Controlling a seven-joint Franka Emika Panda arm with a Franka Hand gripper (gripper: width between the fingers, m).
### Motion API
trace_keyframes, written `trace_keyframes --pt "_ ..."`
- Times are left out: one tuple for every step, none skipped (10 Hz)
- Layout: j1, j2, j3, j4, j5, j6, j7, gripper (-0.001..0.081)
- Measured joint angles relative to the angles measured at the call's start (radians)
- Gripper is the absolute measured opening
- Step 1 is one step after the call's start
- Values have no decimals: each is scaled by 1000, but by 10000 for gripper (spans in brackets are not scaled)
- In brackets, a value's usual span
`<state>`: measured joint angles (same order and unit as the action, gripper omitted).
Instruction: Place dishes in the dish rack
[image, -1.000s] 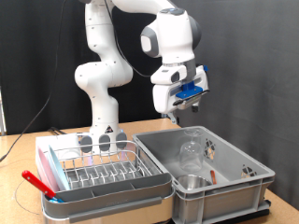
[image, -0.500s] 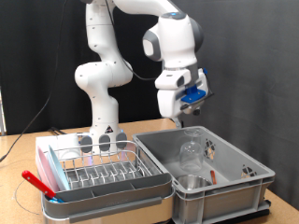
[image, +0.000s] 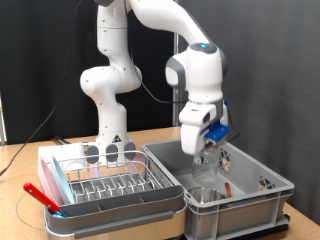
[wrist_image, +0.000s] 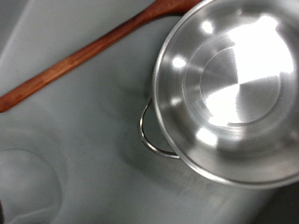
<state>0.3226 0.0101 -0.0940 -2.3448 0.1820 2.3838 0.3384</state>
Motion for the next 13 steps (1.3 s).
trace_keyframes --pt "1 36 8 4 -5 28 1 808" --pt "2 72 17 4 -10 62 2 808" --pt "5 104 23 6 -23 92 7 808" --pt "6 133 28 6 -37 118 19 808" --pt "9 158 30 6 -47 139 30 808" --pt "13 180 31 5 -58 161 44 808" --pt "18 200 31 2 -67 187 58 808" --pt "21 220 31 1 -68 206 64 808" --pt "23 237 32 1 -68 224 66 808" --pt "23 250 35 1 -66 236 66 808" --pt "23 260 39 1 -63 245 66 808" --pt "23 269 44 0 -58 256 66 808" --pt "23 278 51 0 -48 267 66 808"
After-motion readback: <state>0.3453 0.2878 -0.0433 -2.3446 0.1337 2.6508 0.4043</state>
